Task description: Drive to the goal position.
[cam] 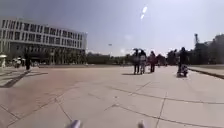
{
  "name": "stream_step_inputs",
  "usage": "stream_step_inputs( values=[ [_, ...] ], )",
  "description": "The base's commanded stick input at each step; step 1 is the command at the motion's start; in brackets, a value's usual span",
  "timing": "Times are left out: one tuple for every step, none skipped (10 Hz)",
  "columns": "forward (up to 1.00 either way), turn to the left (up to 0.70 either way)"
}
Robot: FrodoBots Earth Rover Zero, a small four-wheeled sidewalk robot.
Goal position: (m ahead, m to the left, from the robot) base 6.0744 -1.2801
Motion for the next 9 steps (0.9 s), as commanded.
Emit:
stream_step_inputs(
  values=[
    [0.70, 0.00],
    [0.70, 0.00],
    [0.70, 0.00],
    [0.70, 0.00],
    [0.70, 0.00],
    [0.70, 0.00],
    [0.70, 0.00],
    [0.70, 0.00],
    [0.70, 0.00]
  ],
)
